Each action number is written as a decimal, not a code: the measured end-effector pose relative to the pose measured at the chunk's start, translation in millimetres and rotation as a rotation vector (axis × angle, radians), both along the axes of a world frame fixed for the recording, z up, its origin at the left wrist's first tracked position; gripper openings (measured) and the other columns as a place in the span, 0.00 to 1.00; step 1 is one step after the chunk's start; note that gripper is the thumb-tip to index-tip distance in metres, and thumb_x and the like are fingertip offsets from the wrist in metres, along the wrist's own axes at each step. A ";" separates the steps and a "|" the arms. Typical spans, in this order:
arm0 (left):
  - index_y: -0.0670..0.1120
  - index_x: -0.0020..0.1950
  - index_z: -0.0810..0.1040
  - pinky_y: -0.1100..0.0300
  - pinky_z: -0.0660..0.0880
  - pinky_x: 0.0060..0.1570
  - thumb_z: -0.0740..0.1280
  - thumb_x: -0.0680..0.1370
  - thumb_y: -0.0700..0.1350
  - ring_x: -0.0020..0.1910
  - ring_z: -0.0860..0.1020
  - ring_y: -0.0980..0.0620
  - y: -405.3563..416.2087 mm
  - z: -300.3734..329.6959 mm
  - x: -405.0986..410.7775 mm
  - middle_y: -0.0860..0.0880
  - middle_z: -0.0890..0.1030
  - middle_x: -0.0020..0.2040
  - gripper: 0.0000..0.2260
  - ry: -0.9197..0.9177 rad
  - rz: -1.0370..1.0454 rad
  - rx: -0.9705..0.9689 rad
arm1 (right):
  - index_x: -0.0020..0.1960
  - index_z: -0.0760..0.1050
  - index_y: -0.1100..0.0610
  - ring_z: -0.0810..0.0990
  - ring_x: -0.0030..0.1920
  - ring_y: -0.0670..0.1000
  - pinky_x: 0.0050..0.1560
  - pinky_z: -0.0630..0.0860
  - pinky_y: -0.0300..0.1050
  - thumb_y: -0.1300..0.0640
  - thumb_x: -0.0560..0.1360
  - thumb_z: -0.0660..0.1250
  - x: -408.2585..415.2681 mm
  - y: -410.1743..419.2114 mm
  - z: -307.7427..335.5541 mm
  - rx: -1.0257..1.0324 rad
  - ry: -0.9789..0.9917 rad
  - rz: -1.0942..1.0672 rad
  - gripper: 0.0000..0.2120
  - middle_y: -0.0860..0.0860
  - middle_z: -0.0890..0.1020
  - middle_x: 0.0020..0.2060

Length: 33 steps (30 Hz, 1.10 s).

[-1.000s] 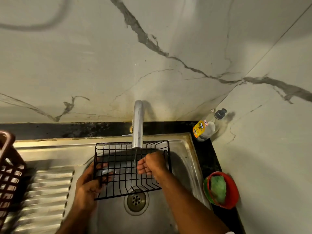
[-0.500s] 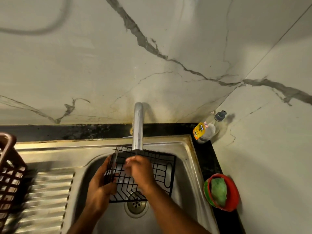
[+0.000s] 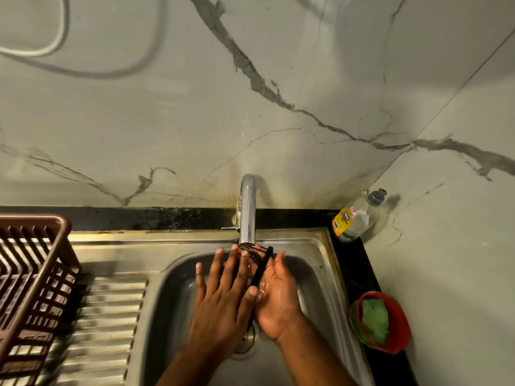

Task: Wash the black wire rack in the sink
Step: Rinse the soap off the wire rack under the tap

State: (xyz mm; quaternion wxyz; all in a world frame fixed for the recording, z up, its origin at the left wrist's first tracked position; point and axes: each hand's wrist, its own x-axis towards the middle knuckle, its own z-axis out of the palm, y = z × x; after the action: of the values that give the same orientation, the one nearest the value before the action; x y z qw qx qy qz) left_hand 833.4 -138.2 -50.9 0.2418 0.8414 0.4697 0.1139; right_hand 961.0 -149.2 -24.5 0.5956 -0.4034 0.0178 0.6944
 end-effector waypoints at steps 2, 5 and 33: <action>0.57 0.82 0.36 0.47 0.29 0.77 0.26 0.79 0.66 0.79 0.28 0.54 8.9 3.7 7.0 0.56 0.34 0.82 0.32 0.060 -0.044 0.028 | 0.75 0.70 0.51 0.76 0.70 0.57 0.75 0.65 0.59 0.32 0.81 0.46 2.6 -0.3 2.7 0.002 -0.016 -0.009 0.33 0.55 0.79 0.68; 0.57 0.81 0.34 0.48 0.37 0.80 0.30 0.81 0.64 0.80 0.30 0.55 24.8 3.5 17.4 0.56 0.35 0.82 0.29 0.075 -0.120 0.010 | 0.74 0.71 0.45 0.75 0.70 0.55 0.75 0.65 0.60 0.29 0.79 0.44 2.6 -3.1 5.6 0.018 -0.050 0.039 0.34 0.51 0.79 0.68; 0.53 0.61 0.82 0.51 0.75 0.67 0.61 0.77 0.66 0.55 0.83 0.55 102.8 17.1 -7.8 0.51 0.85 0.57 0.23 -0.380 -0.021 -0.990 | 0.50 0.77 0.58 0.84 0.31 0.54 0.19 0.60 0.37 0.43 0.84 0.57 29.5 -20.9 50.2 0.137 -0.871 0.528 0.20 0.59 0.87 0.47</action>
State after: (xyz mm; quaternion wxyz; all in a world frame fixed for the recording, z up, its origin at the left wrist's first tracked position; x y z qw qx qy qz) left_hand 825.6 -35.4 -33.8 0.6920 0.5959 0.4066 0.0268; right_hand 990.5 -170.1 25.6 0.3770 -0.6062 -0.3799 0.5884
